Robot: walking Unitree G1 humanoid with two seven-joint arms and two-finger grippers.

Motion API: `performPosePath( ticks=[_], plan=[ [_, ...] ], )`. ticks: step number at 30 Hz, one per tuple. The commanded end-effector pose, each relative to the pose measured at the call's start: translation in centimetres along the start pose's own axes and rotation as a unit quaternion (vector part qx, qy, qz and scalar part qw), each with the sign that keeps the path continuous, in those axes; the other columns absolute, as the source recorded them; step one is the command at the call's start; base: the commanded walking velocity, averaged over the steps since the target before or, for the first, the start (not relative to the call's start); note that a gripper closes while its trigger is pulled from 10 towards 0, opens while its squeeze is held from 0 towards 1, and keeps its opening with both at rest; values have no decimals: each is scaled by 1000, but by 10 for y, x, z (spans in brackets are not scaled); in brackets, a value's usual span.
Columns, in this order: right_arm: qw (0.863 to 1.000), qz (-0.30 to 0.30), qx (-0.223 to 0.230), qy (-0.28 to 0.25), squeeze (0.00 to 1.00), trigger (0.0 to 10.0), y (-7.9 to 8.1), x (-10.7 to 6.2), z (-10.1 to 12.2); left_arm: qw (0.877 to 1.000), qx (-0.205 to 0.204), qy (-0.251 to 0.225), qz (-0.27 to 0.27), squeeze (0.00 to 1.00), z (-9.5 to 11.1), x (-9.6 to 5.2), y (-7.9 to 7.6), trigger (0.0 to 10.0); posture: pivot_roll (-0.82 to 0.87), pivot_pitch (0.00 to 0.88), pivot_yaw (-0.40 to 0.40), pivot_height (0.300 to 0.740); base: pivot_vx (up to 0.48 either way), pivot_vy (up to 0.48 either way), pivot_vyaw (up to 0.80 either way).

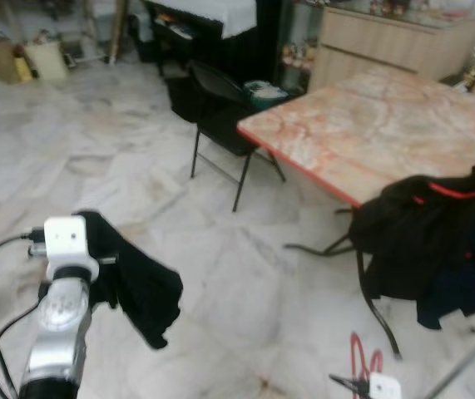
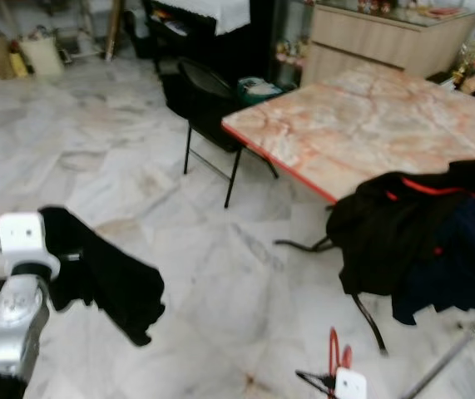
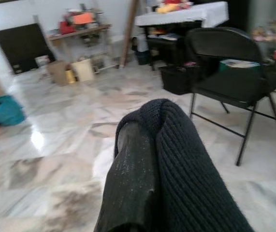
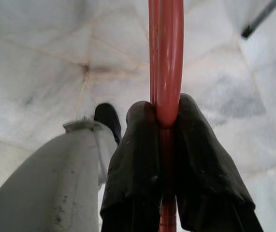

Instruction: Hang hanger

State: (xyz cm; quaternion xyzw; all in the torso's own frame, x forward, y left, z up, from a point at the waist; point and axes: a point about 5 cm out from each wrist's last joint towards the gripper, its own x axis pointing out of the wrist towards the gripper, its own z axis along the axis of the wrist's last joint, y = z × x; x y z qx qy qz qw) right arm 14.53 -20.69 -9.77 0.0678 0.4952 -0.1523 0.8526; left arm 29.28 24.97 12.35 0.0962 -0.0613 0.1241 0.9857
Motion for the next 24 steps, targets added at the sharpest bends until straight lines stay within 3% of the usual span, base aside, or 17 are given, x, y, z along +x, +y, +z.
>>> performPosePath(
  ticks=[1, 24],
  plan=[
    [1000, -6, -1, -6, 0, 10000, -5, 0, 3, 1000, -3, -17, -6, 0, 9, 3, -5, 10000, -54, 0, 29, 740, 0, -368, -800],
    [1000, 0, -2, -8, 0, 10000, -4, 0, 4, 1000, -18, -15, -13, 0, 10, 7, -11, 10000, -61, 0, 32, 740, 0, -24, -800]
  ],
)
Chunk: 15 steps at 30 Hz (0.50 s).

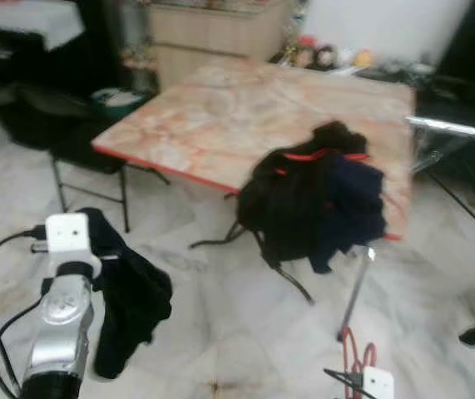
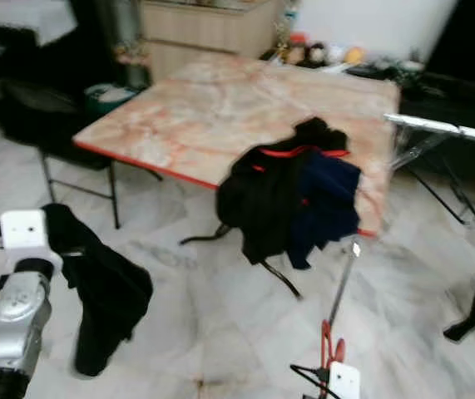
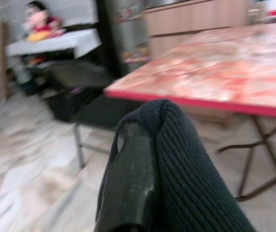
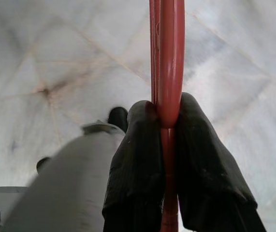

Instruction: Hang hanger

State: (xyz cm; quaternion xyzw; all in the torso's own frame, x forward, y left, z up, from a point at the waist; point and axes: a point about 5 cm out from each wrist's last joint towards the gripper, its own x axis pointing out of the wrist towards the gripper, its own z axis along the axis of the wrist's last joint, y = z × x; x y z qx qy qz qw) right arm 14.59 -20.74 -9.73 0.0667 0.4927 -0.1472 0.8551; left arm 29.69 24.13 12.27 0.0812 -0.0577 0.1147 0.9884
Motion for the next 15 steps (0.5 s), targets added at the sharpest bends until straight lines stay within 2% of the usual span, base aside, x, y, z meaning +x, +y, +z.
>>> performPosePath(
  ticks=[1, 15],
  plan=[
    [1000, -4, 1, -5, 0, 10000, -4, 0, 4, 1000, -4, -19, -5, 0, 9, 5, -2, 10000, -61, 0, 32, 740, 0, 0, -800],
    [1000, -1, -6, -4, 0, 10000, -4, 0, 3, 999, -17, -27, -8, 0, 13, 2, -2, 10000, -62, 0, 30, 740, 0, 0, -800]
  ],
)
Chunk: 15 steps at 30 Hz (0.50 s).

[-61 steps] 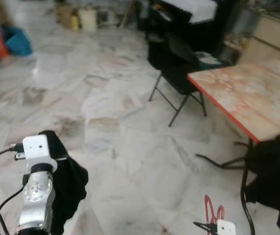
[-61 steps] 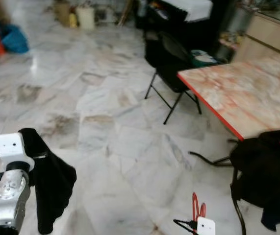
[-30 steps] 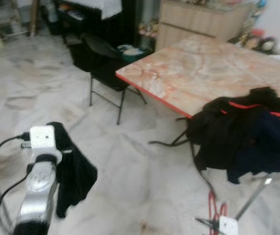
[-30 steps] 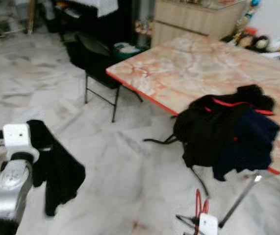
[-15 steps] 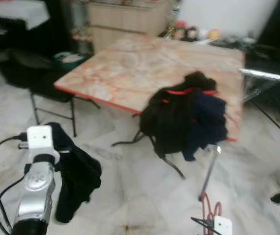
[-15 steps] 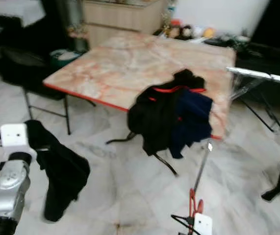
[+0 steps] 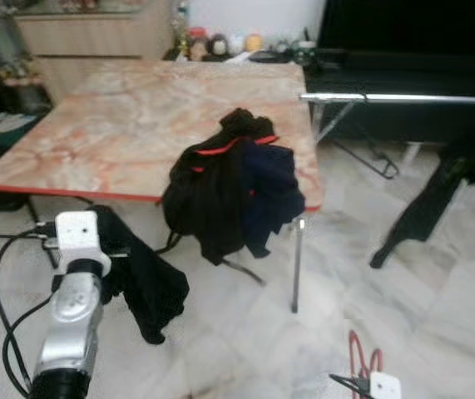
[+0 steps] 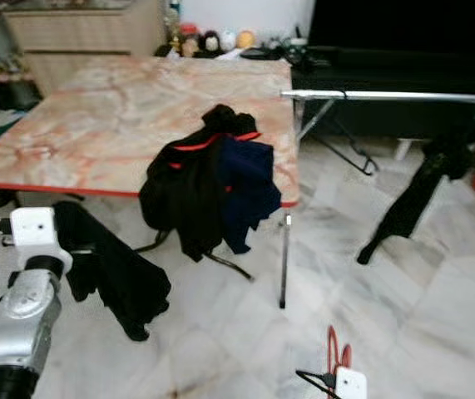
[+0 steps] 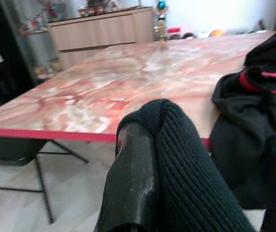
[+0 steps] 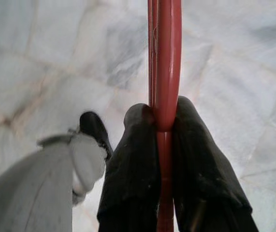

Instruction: Hang hanger

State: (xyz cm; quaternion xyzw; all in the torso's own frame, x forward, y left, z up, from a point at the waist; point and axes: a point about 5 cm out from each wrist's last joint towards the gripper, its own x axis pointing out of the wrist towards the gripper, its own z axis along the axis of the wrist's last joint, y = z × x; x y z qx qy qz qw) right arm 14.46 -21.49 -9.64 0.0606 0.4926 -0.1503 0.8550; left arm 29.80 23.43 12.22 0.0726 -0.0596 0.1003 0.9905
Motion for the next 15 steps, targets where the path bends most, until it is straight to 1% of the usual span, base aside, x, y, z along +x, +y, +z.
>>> performPosePath(
  ticks=[1, 2, 4, 9, 15],
  plan=[
    [1000, 5, -3, -2, 0, 10000, 3, 0, 1, 999, -14, -29, 4, 0, 14, 2, 4, 10000, -62, 0, 30, 740, 0, 0, -800],
    [1000, 5, -3, -2, 0, 10000, 3, 0, 1, 999, -14, -29, 4, 0, 14, 2, 4, 10000, -62, 0, 30, 740, 0, 0, -800],
    [1000, 7, -10, -4, 0, 10000, 3, 0, 2, 999, -32, -30, 4, 0, 17, 2, 4, 10000, -60, 0, 29, 740, 0, 0, 0],
    [1000, 10, -7, -6, 0, 10000, 4, 0, 2, 999, -29, -41, 3, 0, 23, 1, 4, 10000, -54, 0, 27, 740, 0, 0, 0],
    [1000, 14, -8, -7, 0, 10000, 4, 0, 3, 997, -25, -66, -12, 0, 38, 2, -3, 10000, -51, 0, 26, 740, 0, 0, 0]
  ],
)
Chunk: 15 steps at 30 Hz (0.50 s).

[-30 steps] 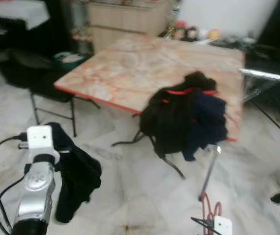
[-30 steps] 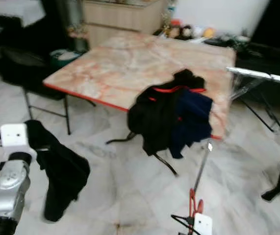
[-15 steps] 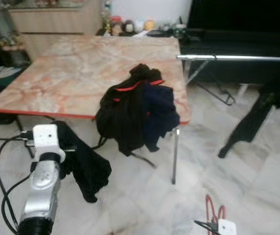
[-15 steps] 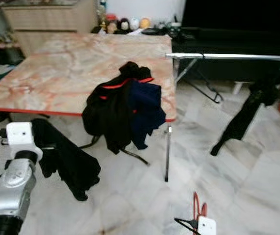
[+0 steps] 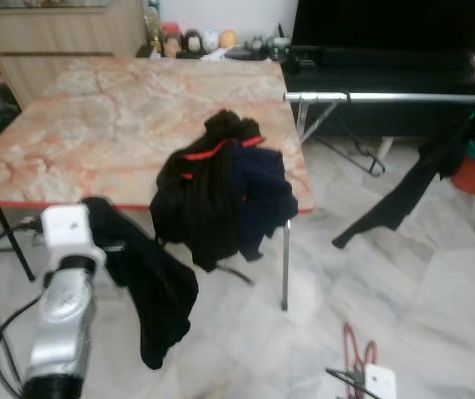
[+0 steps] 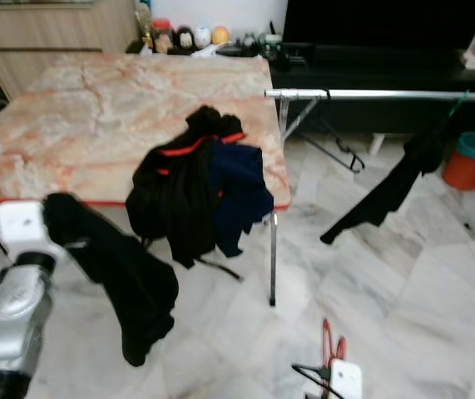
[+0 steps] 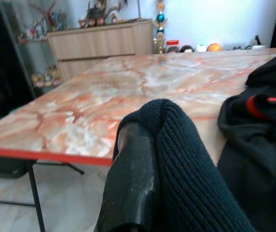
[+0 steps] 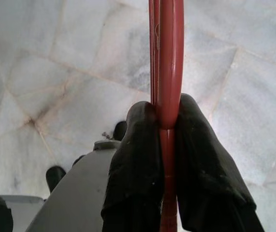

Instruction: Hang hanger

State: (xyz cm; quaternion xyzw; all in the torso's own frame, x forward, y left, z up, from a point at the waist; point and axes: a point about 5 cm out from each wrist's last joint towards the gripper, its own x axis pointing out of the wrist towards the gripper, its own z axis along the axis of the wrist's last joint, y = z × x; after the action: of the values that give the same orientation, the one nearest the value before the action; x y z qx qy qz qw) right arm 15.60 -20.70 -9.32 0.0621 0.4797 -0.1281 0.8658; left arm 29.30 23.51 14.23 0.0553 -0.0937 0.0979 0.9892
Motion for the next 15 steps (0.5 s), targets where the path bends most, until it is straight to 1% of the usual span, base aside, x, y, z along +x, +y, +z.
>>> performPosePath(
  ticks=[1, 3, 7, 9, 11, 12, 14, 15],
  plan=[
    [1000, -7, 0, 8, 0, 10000, -6, -1, -6, 999, -4, -37, -14, 0, 18, 5, -8, 10000, -52, 0, 27, 740, 0, 0, 0],
    [1000, -6, -1, 8, 0, 10000, -6, -1, -6, 999, -7, -42, -13, 0, 22, 6, -8, 10000, -52, 0, 28, 740, 0, 0, 0],
    [1000, -3, -6, 11, 0, 10000, -5, -1, -5, 996, -5, -87, -1, 0, 49, 15, -4, 10000, -49, 0, 26, 740, 0, 0, 0],
    [1000, -3, -6, 11, 0, 10000, -5, -1, -5, 996, -5, -90, 0, 0, 50, 16, -4, 10000, -49, 0, 26, 740, 0, 0, 0],
    [1000, -3, -6, 11, 0, 10000, -5, -1, -5, 993, -2, -115, 2, 0, 66, 21, -3, 10000, -43, 0, 26, 740, 0, 0, 0],
    [1000, -3, -6, 11, 0, 10000, -5, -1, -5, 993, -2, -115, 2, 0, 66, 21, -3, 10000, -43, 0, 26, 740, 0, 0, 0],
    [1000, -3, -6, 10, 0, 10000, -5, -1, -4, 988, -3, -152, 5, 0, 89, 27, -3, 10000, -42, 0, 28, 740, 0, 0, 0],
    [1000, -3, -6, 10, 0, 10000, -4, -1, -4, 986, 6, -164, -5, 0, 96, 28, -6, 10000, -43, 0, 28, 740, 0, 0, 0]
  ],
)
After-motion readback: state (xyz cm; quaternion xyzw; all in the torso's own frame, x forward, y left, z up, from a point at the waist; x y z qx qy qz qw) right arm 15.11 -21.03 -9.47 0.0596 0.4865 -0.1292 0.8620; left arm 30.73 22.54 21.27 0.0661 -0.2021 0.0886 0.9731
